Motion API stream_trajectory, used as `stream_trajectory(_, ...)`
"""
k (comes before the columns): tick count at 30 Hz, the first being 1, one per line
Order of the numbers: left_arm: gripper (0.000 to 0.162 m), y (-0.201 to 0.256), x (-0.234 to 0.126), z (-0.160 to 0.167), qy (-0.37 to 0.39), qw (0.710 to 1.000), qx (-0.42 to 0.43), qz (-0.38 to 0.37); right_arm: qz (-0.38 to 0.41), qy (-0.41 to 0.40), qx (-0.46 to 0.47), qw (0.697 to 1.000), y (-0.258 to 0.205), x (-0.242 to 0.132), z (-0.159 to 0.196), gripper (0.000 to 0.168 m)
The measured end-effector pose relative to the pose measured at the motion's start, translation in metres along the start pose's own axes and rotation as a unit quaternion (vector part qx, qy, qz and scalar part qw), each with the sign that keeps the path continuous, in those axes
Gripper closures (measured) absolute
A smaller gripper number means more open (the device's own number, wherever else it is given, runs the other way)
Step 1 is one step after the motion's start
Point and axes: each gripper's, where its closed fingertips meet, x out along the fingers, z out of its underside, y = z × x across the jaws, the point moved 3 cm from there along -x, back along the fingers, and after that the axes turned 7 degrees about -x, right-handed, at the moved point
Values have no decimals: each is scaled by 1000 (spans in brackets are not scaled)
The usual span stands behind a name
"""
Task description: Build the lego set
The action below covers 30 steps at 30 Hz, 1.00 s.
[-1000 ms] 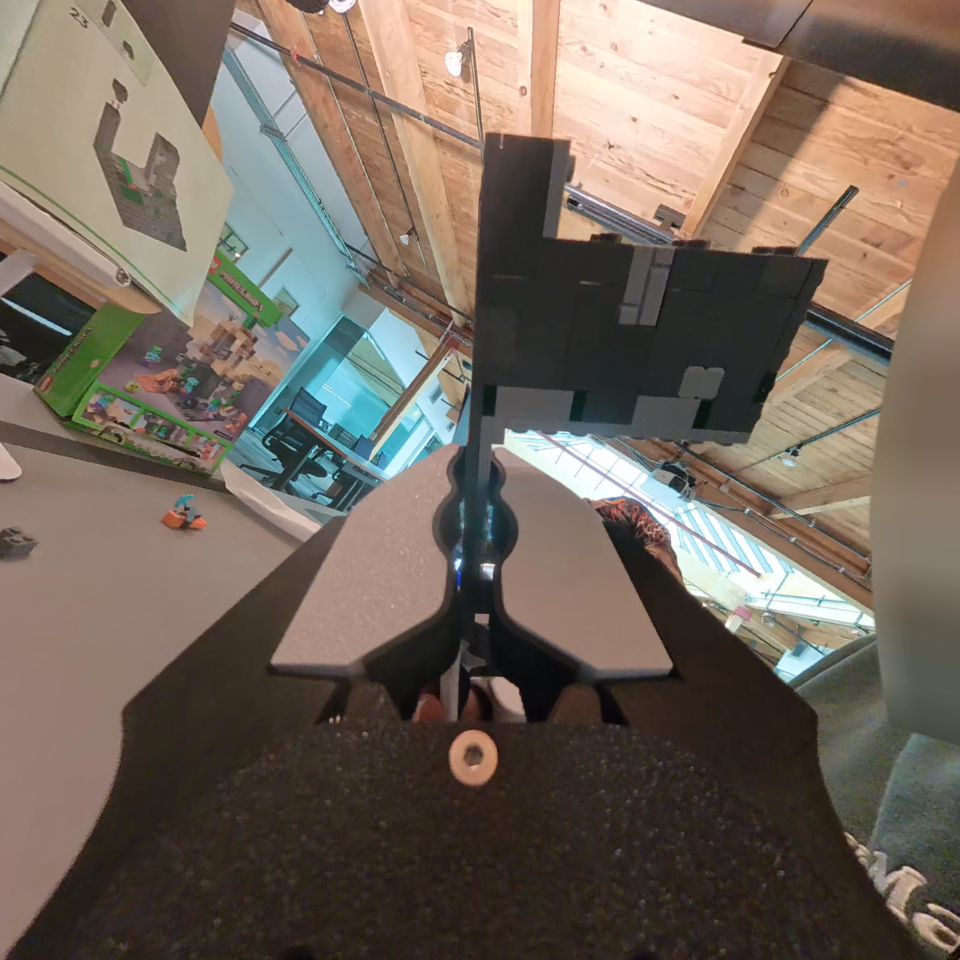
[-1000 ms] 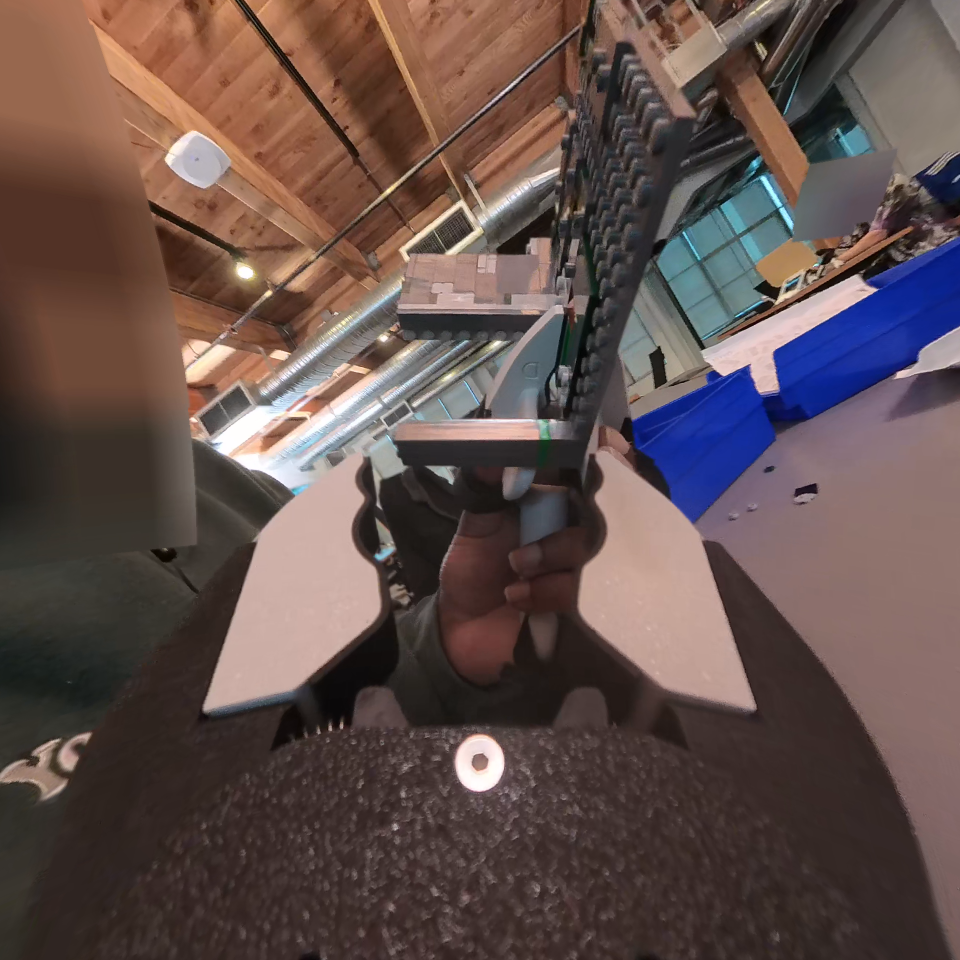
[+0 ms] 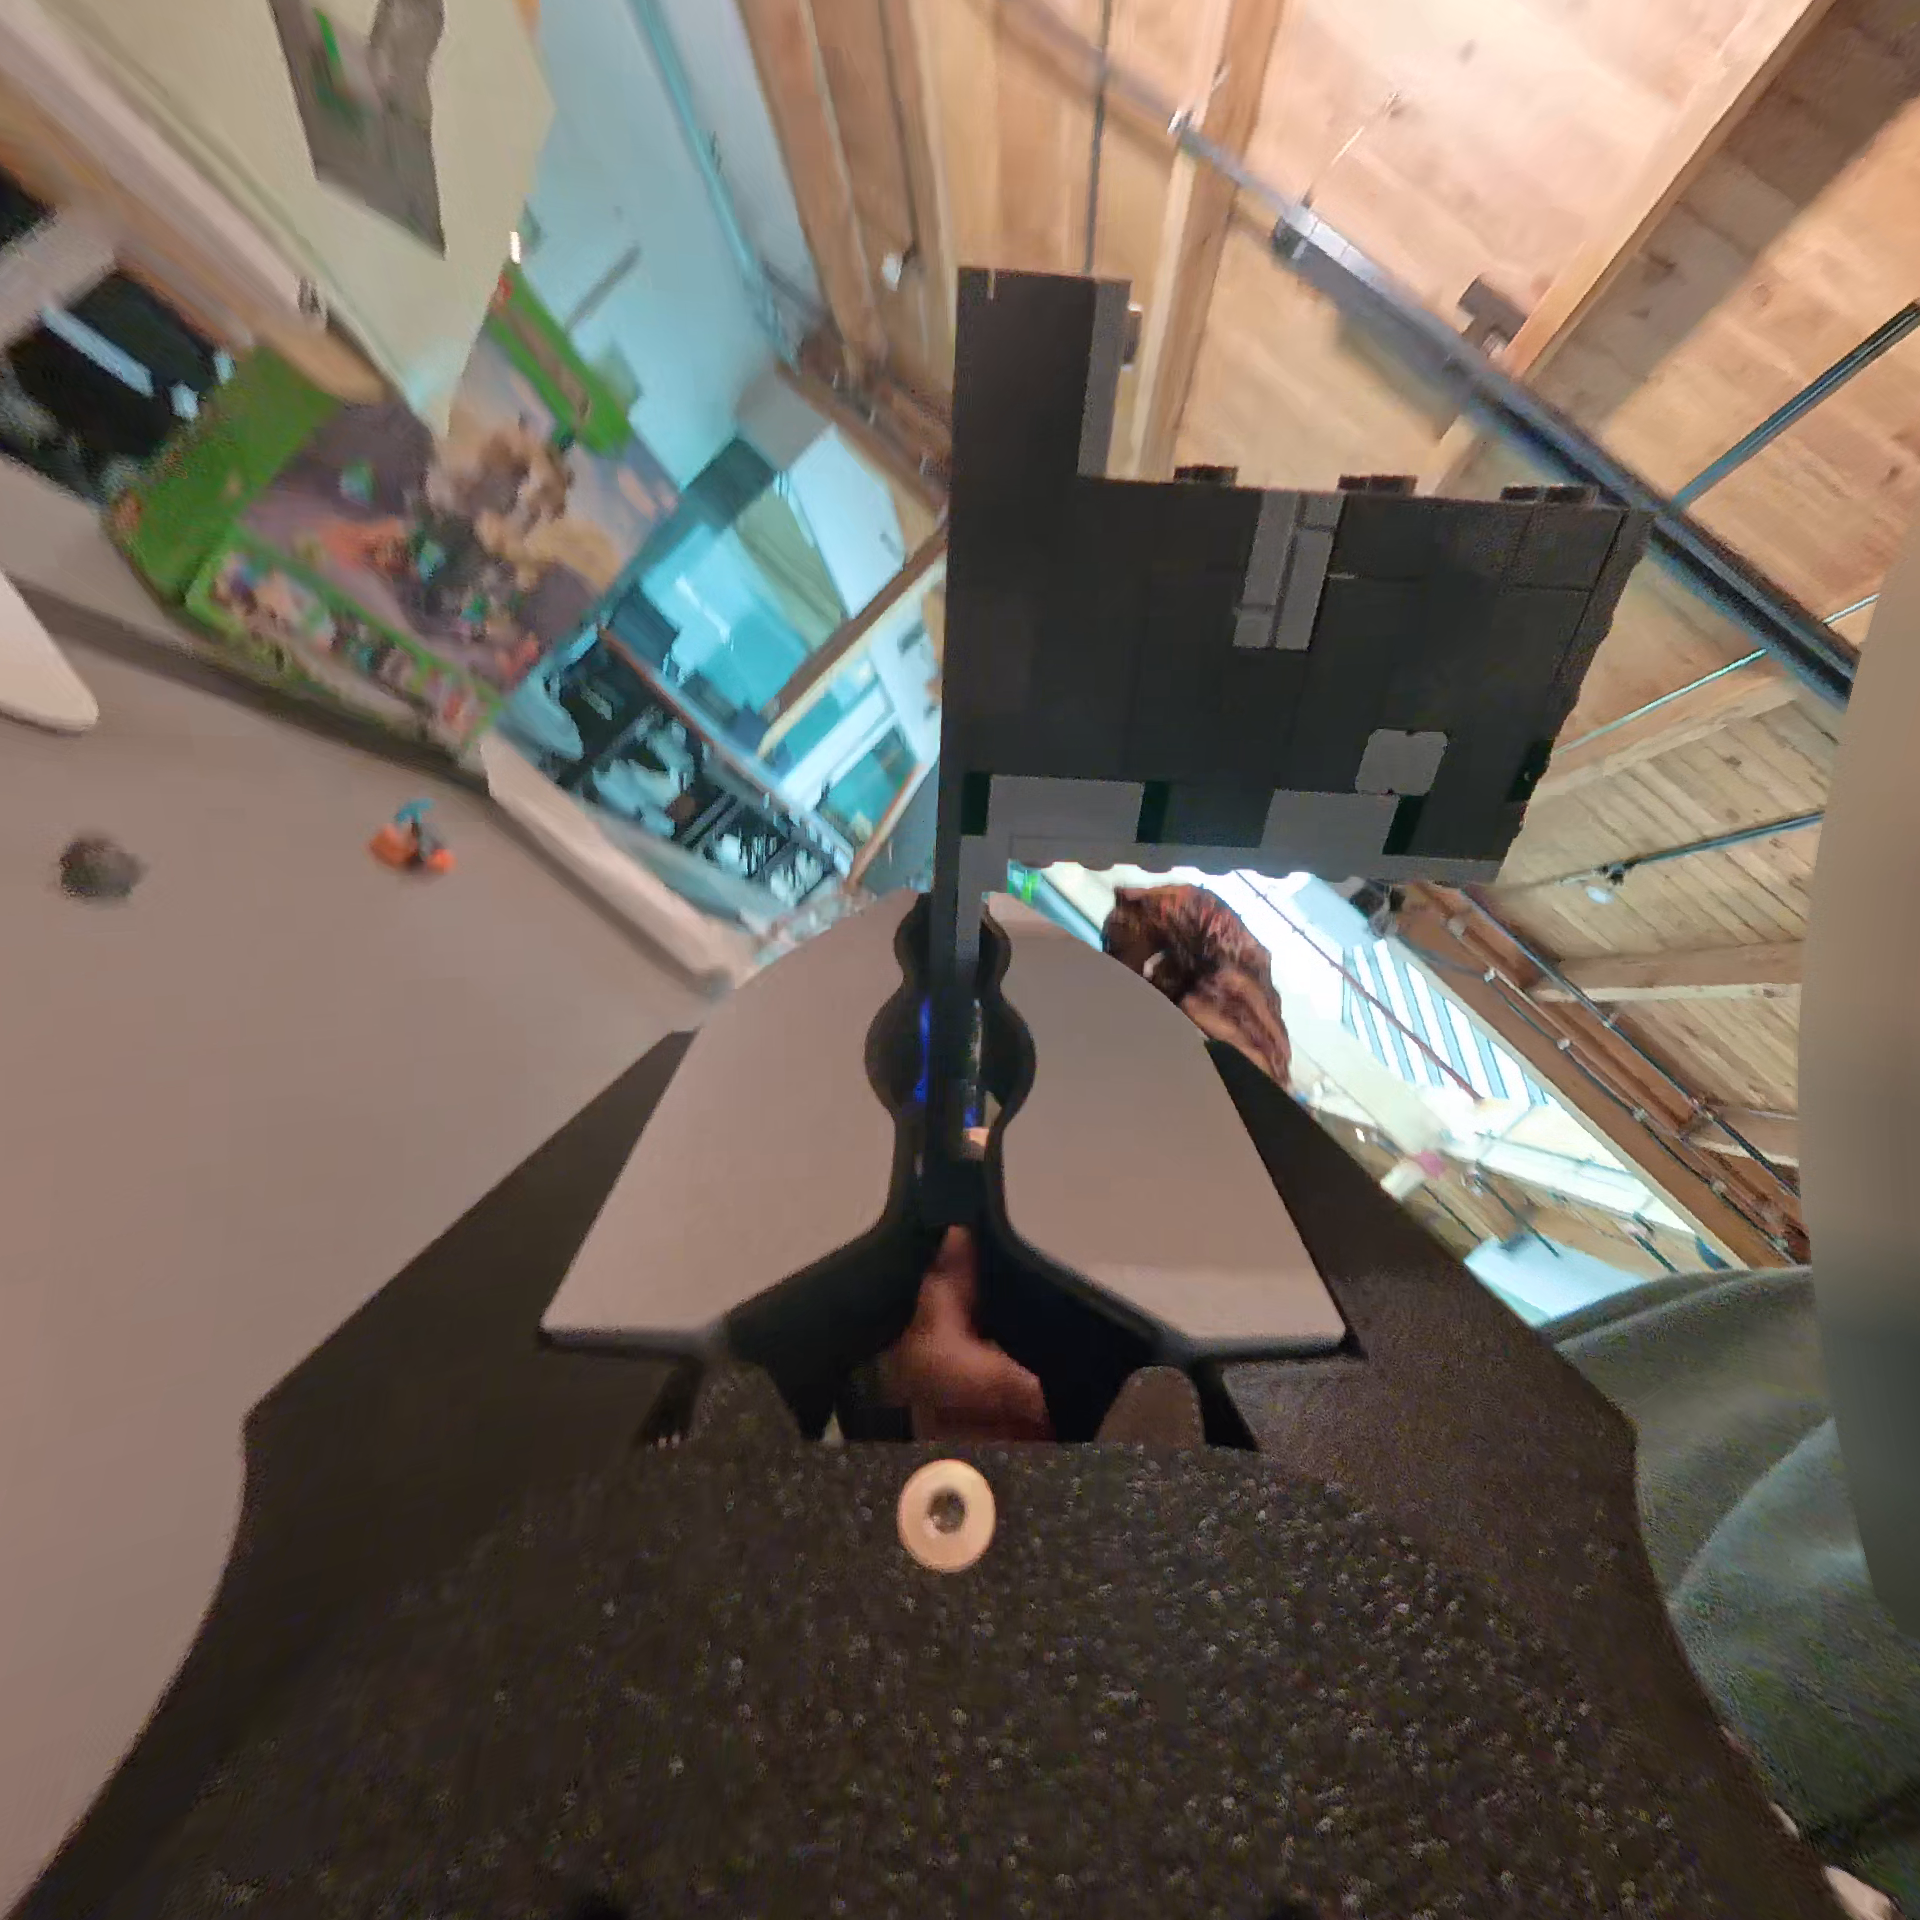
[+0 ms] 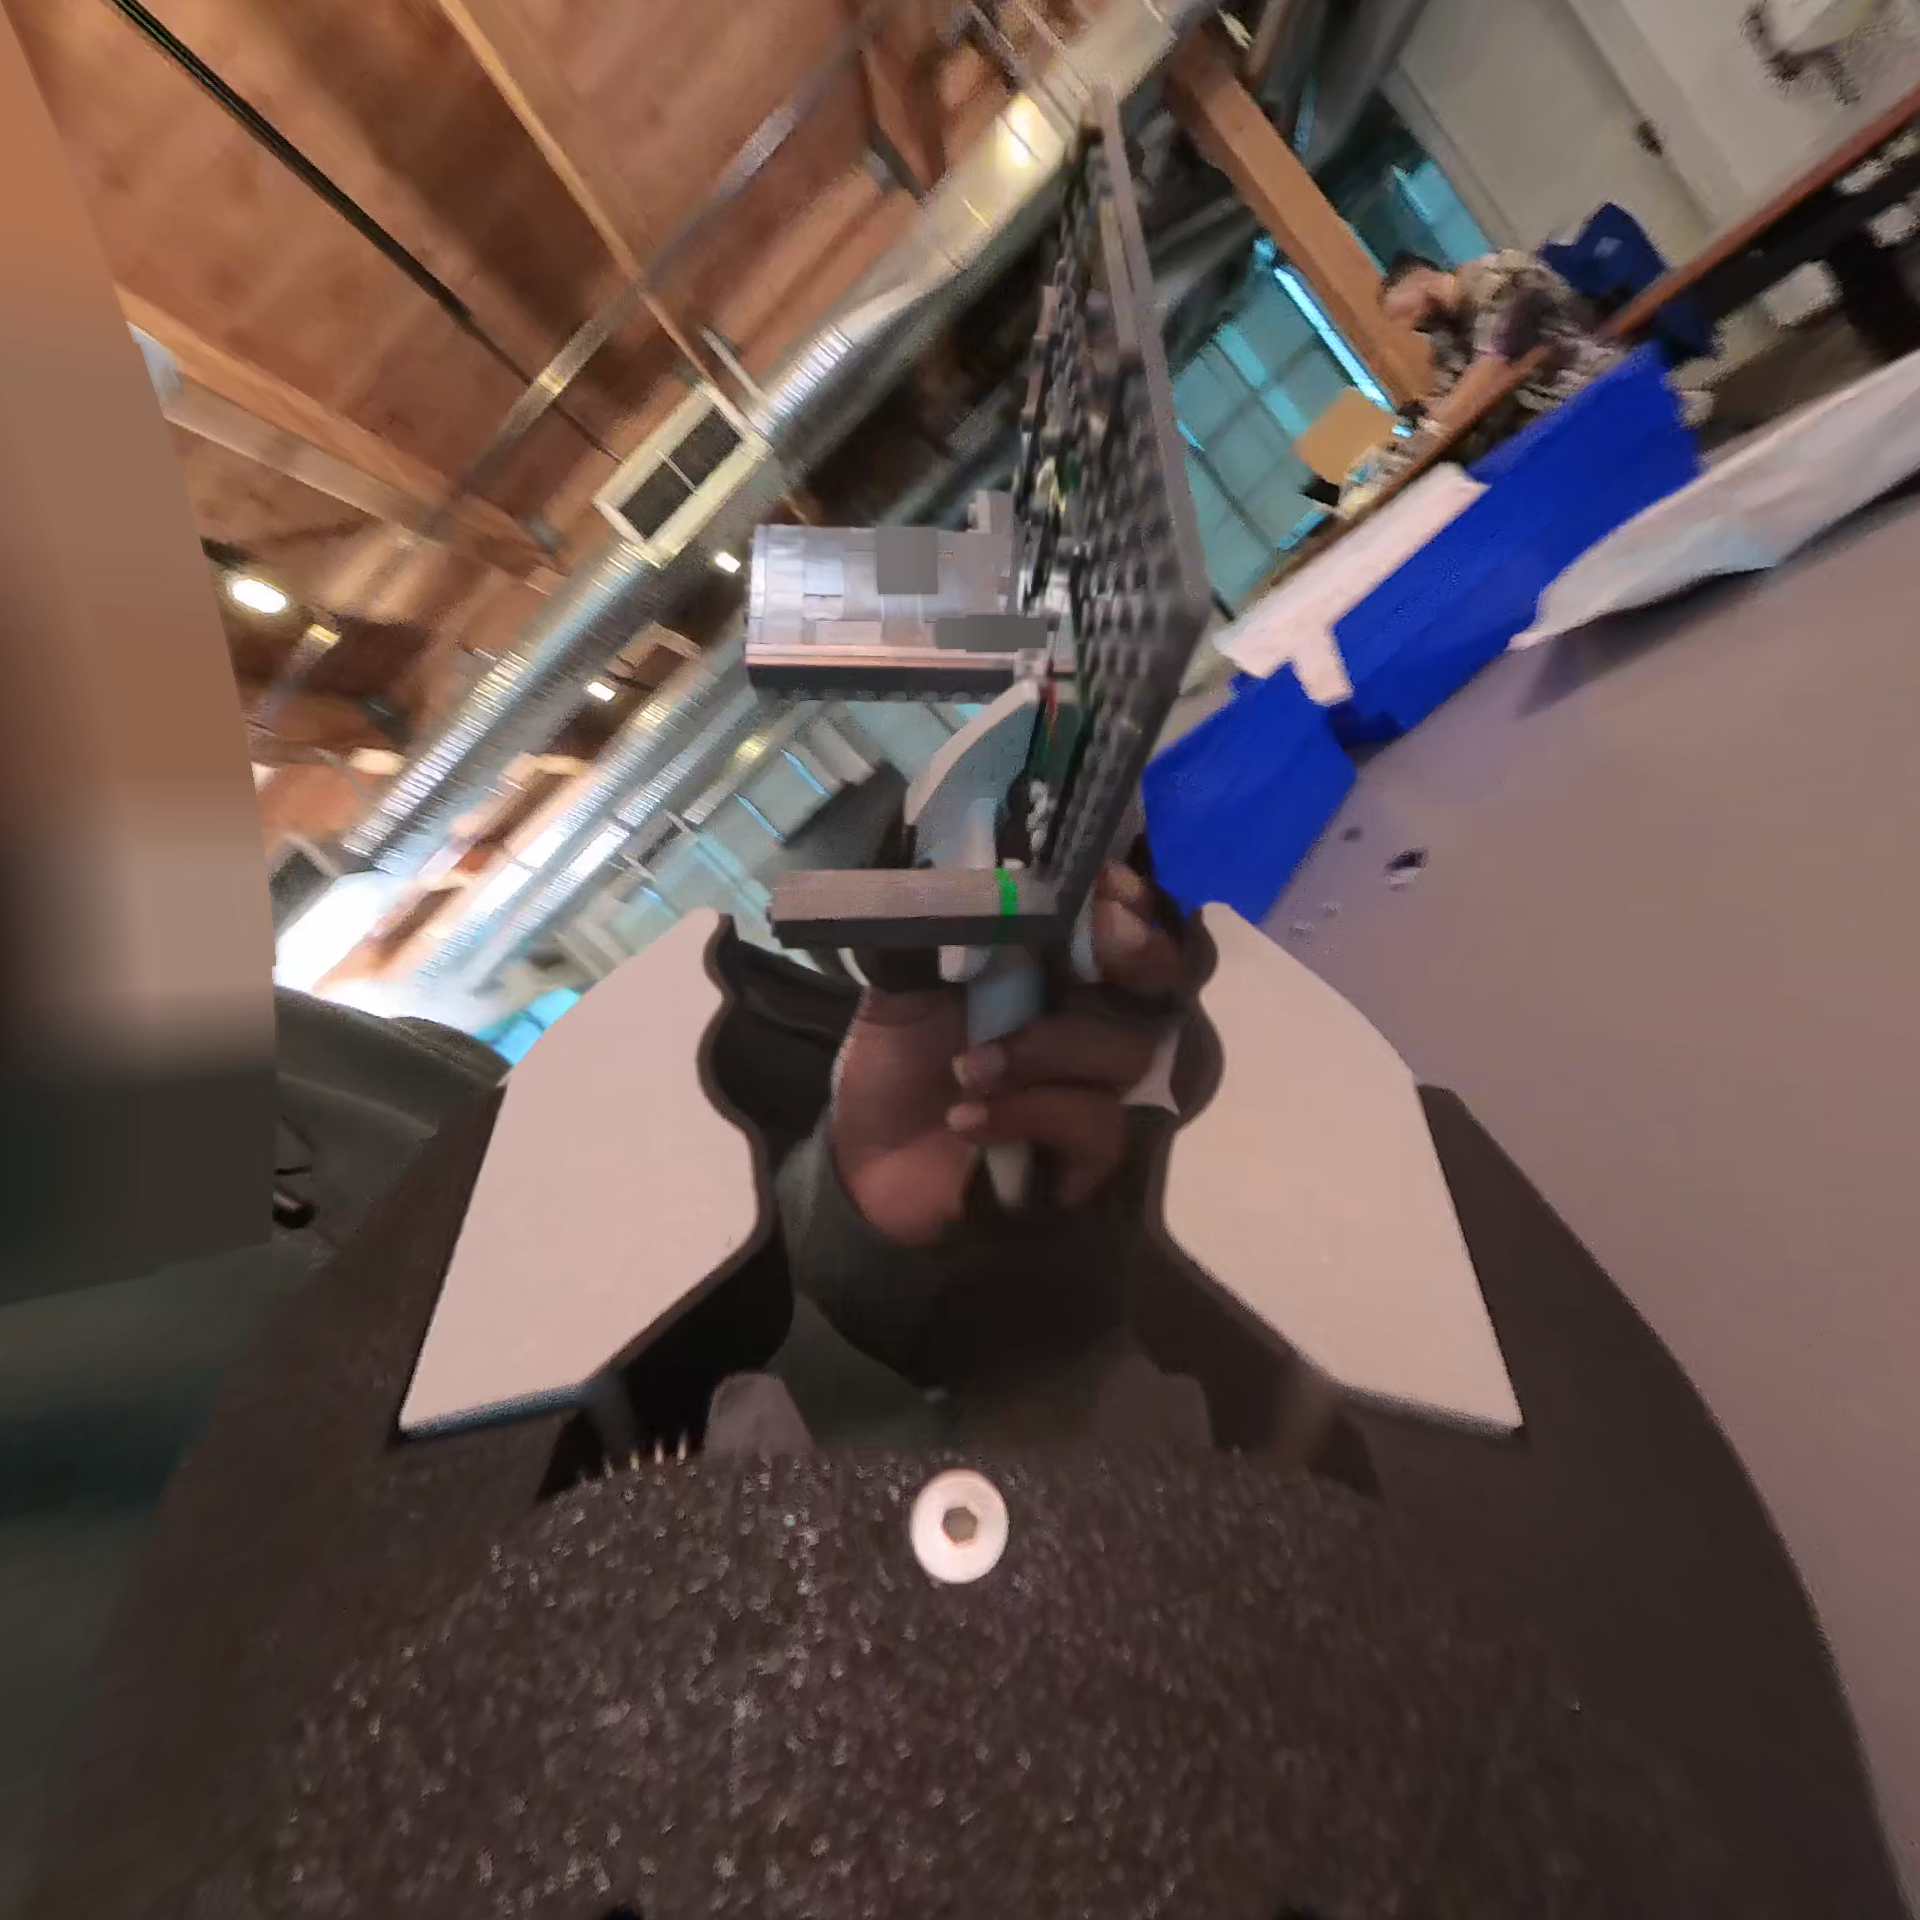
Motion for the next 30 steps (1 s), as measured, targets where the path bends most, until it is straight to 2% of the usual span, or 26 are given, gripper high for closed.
stream_trajectory(1,156,-5,0,2,-24,1000,-13,-10,24,-20,-17,999,4,-6,-5,91)
stream_trajectory(5,155,-24,0,15,-105,991,-63,-47,94,-135,-97,982,25,-28,-31,97)
stream_trajectory(10,156,-43,1,36,-198,967,-144,-75,108,-265,-126,950,59,-39,-48,106)
stream_trajectory(15,156,-56,3,47,-250,949,-174,-85,67,-306,-21,950,91,-34,-52,120)
stream_trajectory(20,156,-63,4,54,-302,932,-188,-74,49,-321,-11,946,118,-31,-63,125)
stream_trajectory(23,156,-64,3,62,-349,915,-194,-59,9,-380,-7,925,123,-28,-65,129)
stream_trajectory(28,156,-63,5,70,-417,890,-181,-33,-73,-486,17,871,118,-25,-47,131)
stream_trajectory(30,155,-64,5,71,-436,884,-167,-33,-106,-504,39,856,112,-25,-40,143)
